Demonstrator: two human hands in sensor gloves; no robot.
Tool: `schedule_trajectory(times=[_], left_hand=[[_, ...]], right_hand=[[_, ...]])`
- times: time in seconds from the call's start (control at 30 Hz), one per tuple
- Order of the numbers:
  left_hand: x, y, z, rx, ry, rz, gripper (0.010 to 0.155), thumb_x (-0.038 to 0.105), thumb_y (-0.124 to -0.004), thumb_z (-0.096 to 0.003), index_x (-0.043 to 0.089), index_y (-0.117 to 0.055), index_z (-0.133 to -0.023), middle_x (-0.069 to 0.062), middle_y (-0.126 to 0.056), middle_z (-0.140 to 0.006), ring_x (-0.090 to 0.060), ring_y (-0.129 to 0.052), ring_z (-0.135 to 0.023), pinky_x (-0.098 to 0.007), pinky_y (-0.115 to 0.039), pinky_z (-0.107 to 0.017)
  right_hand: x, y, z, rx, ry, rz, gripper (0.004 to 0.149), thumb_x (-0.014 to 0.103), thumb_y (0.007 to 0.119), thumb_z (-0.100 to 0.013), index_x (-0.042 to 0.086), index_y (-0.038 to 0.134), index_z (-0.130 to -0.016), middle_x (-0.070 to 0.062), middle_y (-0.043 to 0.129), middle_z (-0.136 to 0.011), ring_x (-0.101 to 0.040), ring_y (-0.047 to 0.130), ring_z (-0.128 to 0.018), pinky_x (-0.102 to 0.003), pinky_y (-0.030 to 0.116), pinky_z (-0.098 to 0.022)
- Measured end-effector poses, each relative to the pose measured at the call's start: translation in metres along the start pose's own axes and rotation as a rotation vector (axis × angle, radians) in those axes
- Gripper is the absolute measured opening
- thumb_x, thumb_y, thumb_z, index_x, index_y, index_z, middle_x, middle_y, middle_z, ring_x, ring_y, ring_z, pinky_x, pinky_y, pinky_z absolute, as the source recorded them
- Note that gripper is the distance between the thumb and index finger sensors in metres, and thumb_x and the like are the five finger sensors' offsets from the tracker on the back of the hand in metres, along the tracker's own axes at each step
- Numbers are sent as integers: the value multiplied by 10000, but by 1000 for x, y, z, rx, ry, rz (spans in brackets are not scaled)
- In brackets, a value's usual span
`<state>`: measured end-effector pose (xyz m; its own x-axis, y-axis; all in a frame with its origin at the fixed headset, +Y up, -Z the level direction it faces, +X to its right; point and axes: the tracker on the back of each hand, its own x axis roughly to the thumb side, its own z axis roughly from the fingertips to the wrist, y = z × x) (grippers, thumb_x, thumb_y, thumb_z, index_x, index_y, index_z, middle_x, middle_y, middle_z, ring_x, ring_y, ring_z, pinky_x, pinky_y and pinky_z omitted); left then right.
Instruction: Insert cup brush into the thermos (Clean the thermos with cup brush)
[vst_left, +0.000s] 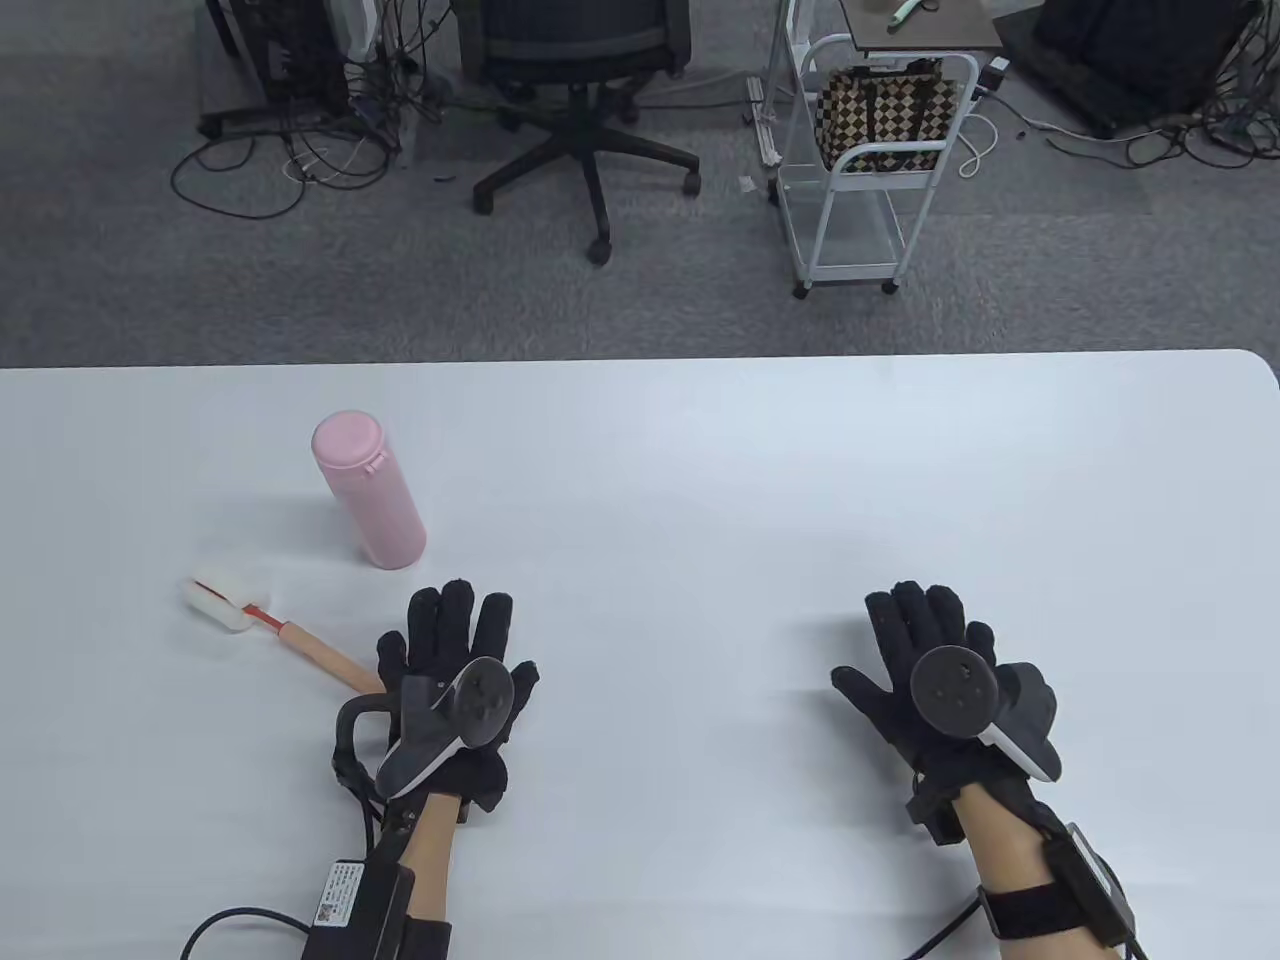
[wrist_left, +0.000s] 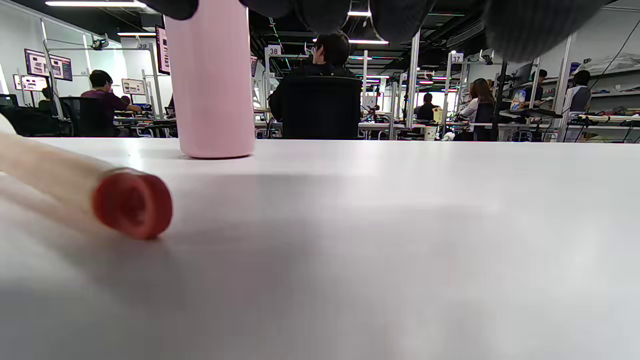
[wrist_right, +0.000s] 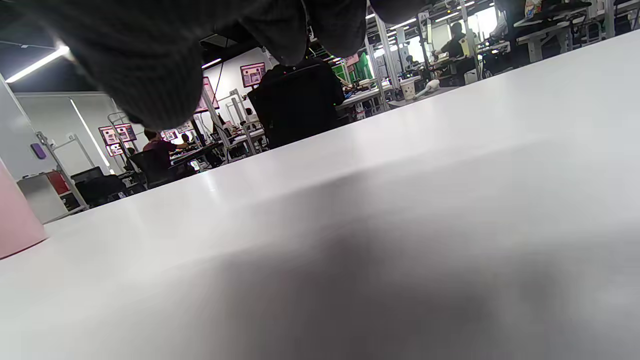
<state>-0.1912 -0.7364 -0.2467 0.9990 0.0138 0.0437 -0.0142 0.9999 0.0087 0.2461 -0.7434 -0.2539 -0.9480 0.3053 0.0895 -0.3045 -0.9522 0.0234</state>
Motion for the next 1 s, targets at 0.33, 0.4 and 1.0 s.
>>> schedule_trajectory(times=[0.33,0.4,1.0], left_hand=[[-2,1,1,-6,3,6,724,642,-651,-588,348,-397,-1198,-51,-303,-1302,-373,-255,-1203,-687,-374,-772],[-3,2,1,9,7,26,726,641,-655,-587,339,-401,-1197,-56,-310,-1300,-378,-267,-1202,-687,-377,-772],[-54,20,-43,9,504,779,1027,584,-806,-581,33,-130,-1123,-208,-304,-1198,-430,-550,-1094,-611,-539,-760]], right_hand=[[-6,1,-1,8,17,-25,829,641,757,-558,212,416,-1179,-158,358,-1239,-455,264,-1137,-678,298,-725],[-7,1,-1,3,13,-22,827,643,758,-557,214,420,-1177,-160,366,-1236,-454,270,-1136,-678,303,-724],[-25,-5,-3,0,74,-117,833,641,758,-559,206,415,-1181,-210,406,-1213,-546,345,-1100,-724,332,-705]])
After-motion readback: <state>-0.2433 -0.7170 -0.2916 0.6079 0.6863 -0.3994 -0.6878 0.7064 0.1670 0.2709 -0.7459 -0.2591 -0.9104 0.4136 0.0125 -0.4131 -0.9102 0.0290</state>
